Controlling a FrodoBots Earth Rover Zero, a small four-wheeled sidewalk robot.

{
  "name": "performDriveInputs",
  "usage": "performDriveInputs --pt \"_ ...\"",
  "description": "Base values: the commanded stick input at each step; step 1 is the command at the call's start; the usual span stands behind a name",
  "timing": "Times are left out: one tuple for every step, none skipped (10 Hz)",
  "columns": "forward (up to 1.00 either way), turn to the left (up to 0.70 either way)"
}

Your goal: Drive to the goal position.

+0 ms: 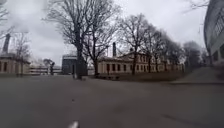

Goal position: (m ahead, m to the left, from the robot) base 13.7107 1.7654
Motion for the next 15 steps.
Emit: performDriveInputs --pt "1.0 0.0" --pt "1.0 0.0" --pt "1.0 0.0" --pt "1.0 0.14" --pt "1.0 0.4" --pt "1.0 0.4" --pt "1.0 0.0" --pt "1.0 0.0" --pt "1.0 0.0" --pt "1.0 0.0" --pt "1.0 0.0" --pt "1.0 0.0" --pt "1.0 0.0" --pt "1.0 0.0" --pt "1.0 0.0"
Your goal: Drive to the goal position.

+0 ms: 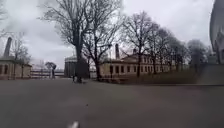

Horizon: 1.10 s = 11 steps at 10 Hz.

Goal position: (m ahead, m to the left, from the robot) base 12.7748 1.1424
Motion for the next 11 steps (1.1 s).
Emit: performDriveInputs --pt "1.0 0.0" --pt "1.0 0.0" --pt "1.0 0.0" --pt "1.0 0.0" --pt "1.0 0.0" --pt "1.0 0.0" --pt "1.0 0.0" --pt "1.0 0.0" --pt "1.0 0.0" --pt "1.0 0.0" --pt "1.0 0.0"
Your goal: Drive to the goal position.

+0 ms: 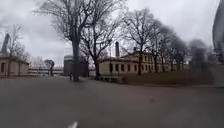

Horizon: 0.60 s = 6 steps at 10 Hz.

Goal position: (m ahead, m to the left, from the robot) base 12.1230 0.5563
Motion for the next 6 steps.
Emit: performDriveInputs --pt "1.0 0.25" --pt "1.0 0.34" --pt "1.0 0.4" --pt "1.0 0.25" --pt "1.0 0.0" --pt "1.0 0.0"
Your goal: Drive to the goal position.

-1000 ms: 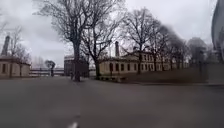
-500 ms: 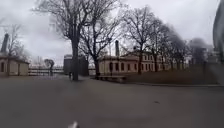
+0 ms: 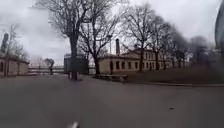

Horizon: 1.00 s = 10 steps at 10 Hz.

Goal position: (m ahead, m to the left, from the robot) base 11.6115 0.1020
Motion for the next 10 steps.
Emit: performDriveInputs --pt "1.0 0.0" --pt "1.0 0.0" --pt "1.0 0.0" --pt "1.0 0.0" --pt "1.0 0.0" --pt "1.0 0.0" --pt "1.0 0.0" --pt "1.0 0.0" --pt "1.0 0.0" --pt "1.0 0.0"
